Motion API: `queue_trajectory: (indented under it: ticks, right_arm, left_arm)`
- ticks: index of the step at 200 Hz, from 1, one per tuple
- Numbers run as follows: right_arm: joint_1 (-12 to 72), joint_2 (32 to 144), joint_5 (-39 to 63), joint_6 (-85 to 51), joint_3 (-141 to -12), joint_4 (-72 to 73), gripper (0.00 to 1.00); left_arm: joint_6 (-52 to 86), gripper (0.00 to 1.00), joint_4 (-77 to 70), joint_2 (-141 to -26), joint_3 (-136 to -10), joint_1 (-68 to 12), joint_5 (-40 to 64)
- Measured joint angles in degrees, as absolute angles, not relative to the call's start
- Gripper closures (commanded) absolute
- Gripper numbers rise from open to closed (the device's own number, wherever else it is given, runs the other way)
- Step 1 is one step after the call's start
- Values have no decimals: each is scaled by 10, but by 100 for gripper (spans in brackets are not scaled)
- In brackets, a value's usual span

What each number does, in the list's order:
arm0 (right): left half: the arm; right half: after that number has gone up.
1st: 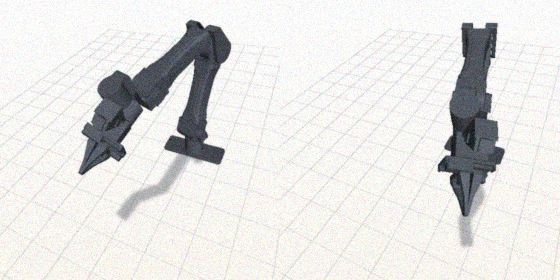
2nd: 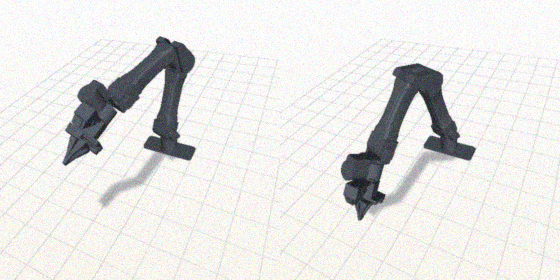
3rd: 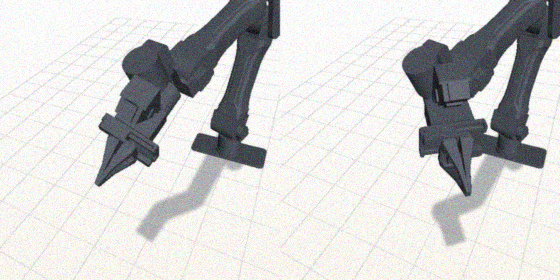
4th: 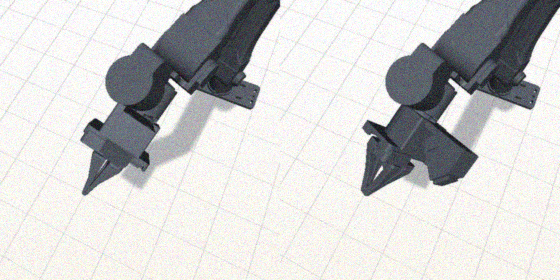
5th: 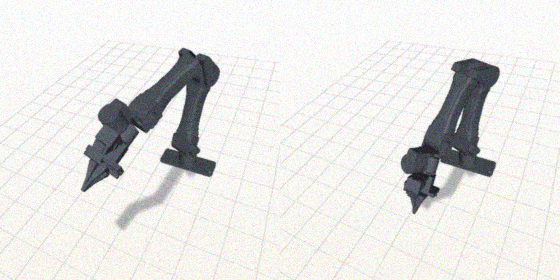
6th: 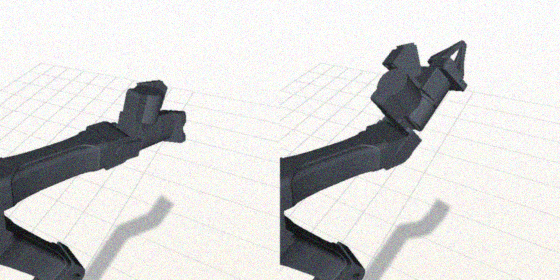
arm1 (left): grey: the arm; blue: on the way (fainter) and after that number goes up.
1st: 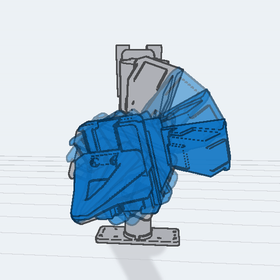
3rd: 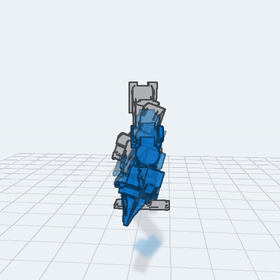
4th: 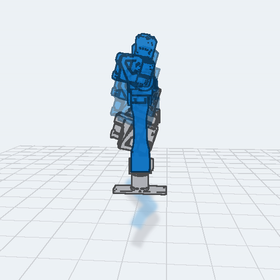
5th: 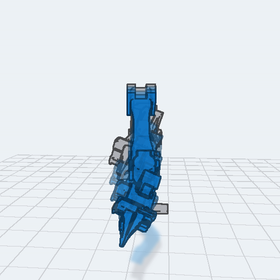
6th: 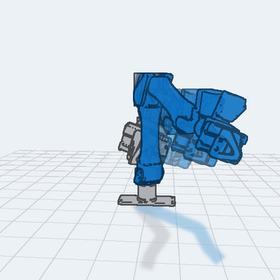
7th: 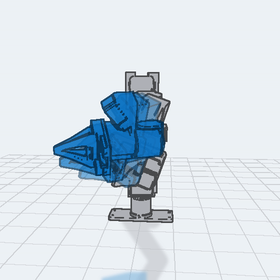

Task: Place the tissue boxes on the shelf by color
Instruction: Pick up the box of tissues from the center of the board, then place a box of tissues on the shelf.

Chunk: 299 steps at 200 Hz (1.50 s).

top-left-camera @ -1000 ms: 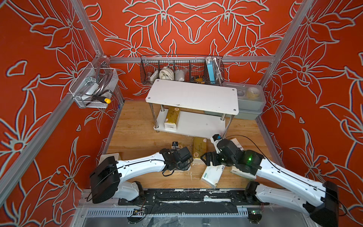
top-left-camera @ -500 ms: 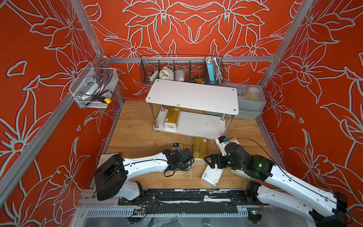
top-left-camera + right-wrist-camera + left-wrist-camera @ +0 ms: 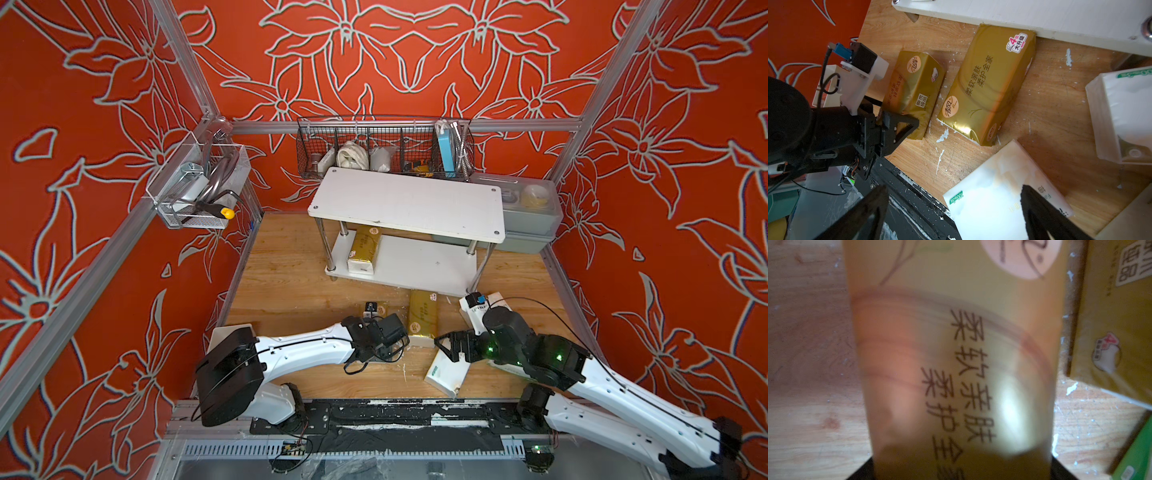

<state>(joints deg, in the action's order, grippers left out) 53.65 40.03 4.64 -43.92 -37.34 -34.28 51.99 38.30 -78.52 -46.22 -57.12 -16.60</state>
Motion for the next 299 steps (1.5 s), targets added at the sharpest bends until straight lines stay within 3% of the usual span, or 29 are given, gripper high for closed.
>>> queue_trajectory:
  ticks: [51, 107, 299]
  right_arm:
    - [536, 354, 75, -440, -347, -305, 1]
    - [536, 324, 114, -437, -338, -245, 1]
    - [536, 272, 96, -434, -299, -204, 1]
  left_arm:
    - [479, 22, 421, -701, -469, -571, -197]
    - [417, 20, 410, -703, -514, -569, -216]
    - [255, 18, 260, -993, -742, -440, -183]
